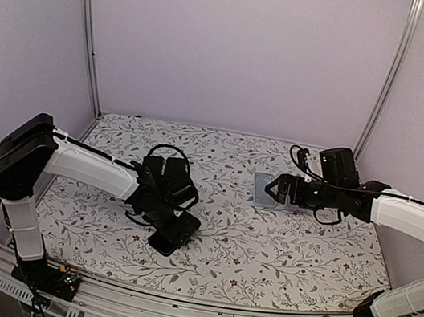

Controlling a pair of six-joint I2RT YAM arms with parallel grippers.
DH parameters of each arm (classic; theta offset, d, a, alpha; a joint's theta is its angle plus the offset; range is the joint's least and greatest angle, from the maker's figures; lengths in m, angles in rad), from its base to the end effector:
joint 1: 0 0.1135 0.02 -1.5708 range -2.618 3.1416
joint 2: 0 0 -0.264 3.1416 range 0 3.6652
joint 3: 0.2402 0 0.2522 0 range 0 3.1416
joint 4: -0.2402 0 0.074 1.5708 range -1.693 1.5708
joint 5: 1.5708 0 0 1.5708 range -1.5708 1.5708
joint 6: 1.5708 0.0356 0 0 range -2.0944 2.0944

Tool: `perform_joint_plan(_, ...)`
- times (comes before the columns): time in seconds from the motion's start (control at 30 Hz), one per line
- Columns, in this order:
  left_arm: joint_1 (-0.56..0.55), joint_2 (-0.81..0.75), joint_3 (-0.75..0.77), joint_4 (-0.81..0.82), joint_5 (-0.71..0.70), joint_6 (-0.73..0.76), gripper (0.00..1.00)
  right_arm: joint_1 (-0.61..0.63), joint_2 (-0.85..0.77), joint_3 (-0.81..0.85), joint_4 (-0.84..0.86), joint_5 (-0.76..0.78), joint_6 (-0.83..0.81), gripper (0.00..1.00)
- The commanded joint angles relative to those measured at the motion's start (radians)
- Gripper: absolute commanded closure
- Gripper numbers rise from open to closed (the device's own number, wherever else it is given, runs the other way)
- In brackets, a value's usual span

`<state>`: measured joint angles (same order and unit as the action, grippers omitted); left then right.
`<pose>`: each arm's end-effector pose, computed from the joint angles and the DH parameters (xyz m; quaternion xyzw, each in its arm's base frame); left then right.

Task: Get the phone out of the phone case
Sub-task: Pick up the phone with the phone case from the center of the board, then pass from the left arm to the right

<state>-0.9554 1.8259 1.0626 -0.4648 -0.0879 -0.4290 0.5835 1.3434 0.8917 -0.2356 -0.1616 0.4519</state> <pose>0.1999 -0.2774 0.1399 0.2489 0.9525 -0.0754 0.1588 0.2400 0.1653 0.2485 -0.0937 0.8968 0.2743 0.3342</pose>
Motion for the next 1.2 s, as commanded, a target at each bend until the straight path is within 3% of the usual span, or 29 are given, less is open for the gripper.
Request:
perform_joint_plan(0.0,-0.009,0.063,-0.005,-0.075,0.001,0.024,0.05,0.004,0.016,-0.028,0.048,-0.028,0.014,0.01)
perform_joint_plan(0.27,-0.011,0.109,0.043,-0.088,-0.009,0.057,0.28,0.004,0.029,-0.086,0.132,-0.120,0.052,0.01)
perform_joint_plan(0.43,-0.013,0.103,0.078,-0.080,-0.028,0.068,0.46,0.005,0.053,-0.158,0.287,-0.236,0.123,0.01)
perform_joint_plan(0.6,-0.013,0.095,0.113,-0.043,-0.029,0.074,0.50,0.006,0.100,-0.198,0.397,-0.313,0.202,0.01)
perform_joint_plan(1.17,-0.036,0.096,0.240,0.059,-0.004,0.064,0.52,0.066,0.340,-0.167,0.602,-0.422,0.314,0.06)
